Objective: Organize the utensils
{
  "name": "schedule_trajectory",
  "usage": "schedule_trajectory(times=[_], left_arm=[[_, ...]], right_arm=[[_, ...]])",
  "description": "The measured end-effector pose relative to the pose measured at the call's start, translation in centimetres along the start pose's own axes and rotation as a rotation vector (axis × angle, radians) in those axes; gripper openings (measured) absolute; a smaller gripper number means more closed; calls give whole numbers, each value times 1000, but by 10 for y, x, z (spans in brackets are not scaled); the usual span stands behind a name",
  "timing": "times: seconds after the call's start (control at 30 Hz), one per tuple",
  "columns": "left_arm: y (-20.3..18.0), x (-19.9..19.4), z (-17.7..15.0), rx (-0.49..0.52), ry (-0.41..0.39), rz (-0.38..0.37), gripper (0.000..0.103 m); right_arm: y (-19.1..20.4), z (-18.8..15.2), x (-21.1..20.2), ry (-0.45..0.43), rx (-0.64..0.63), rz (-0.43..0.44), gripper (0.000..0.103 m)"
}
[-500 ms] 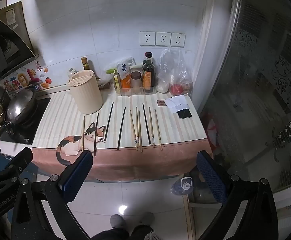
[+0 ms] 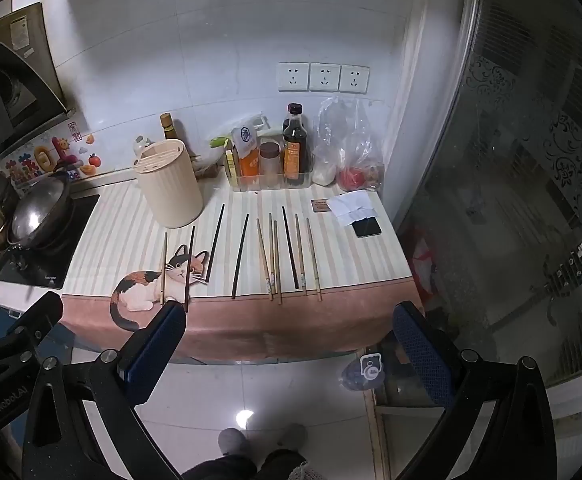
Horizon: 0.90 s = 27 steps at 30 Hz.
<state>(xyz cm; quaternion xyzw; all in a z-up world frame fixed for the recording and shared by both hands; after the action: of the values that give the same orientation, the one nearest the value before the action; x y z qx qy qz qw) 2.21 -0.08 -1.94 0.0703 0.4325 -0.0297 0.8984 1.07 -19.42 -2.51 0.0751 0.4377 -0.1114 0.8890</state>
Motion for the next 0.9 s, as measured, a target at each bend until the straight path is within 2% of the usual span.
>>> schedule_trajectory(times=[0.9], left_arm=[[7, -2, 3, 5, -9, 10, 103]], right_arm=[[-3, 2, 1, -4, -3, 1, 103]])
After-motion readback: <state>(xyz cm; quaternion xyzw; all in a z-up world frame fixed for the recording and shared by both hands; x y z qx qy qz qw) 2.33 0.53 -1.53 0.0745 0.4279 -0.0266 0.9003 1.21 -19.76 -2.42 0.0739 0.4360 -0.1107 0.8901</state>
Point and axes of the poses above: each gripper's, at about its wrist camera, not at the fingertips, and x roughly the way its jaws point, y to its left, z to its top, the point moved 3 cm from there along x, roughly the way its jaws point, and after that the axes turned 5 degrees about x, right-handed, at the moved point
